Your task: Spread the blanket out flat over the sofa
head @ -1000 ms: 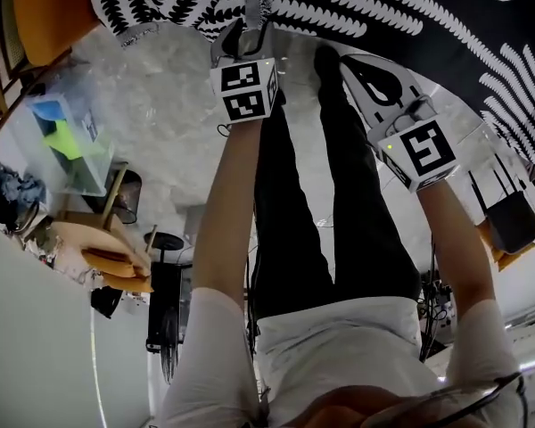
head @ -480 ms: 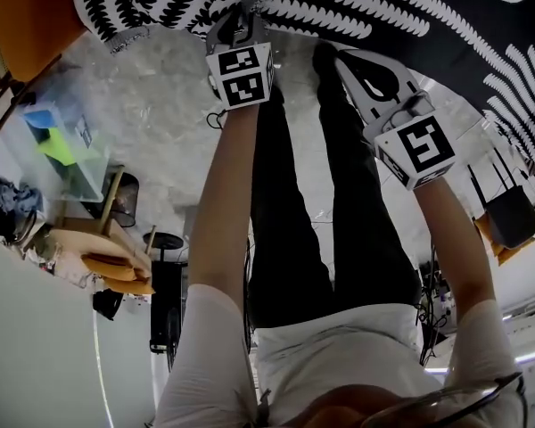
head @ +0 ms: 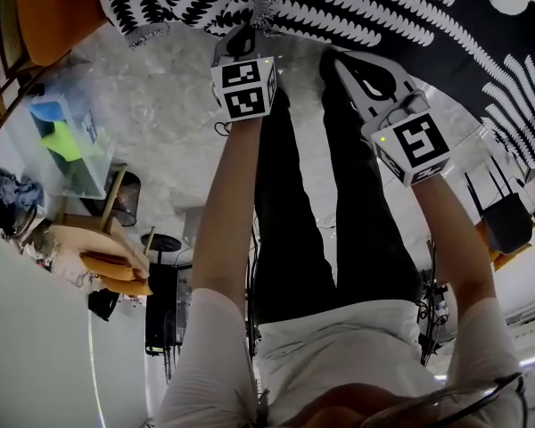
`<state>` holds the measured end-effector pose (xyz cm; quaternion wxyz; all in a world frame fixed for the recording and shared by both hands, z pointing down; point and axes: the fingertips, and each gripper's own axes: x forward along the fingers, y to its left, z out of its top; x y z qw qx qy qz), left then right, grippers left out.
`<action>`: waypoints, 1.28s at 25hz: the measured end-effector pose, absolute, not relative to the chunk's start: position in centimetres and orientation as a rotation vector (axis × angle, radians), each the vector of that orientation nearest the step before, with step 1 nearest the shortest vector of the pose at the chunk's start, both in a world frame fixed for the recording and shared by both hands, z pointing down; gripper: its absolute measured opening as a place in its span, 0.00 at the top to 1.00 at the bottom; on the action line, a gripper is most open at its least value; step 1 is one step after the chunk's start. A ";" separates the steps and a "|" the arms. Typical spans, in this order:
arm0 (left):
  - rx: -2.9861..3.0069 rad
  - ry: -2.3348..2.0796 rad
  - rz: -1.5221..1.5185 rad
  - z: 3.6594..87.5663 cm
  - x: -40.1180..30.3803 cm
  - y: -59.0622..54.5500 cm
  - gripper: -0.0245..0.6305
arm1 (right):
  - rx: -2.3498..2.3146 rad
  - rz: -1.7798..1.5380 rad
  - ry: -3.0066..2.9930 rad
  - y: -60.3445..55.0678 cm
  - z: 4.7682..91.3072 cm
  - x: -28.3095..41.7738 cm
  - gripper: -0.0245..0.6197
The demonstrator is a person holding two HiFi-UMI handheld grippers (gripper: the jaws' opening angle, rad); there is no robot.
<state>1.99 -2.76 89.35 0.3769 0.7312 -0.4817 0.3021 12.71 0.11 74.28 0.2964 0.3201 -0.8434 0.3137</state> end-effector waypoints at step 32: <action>1.498 -1.615 0.681 86.5 -24.6 2.9 0.93 | 0.651 0.719 -2.286 0.0 73.7 2.6 0.97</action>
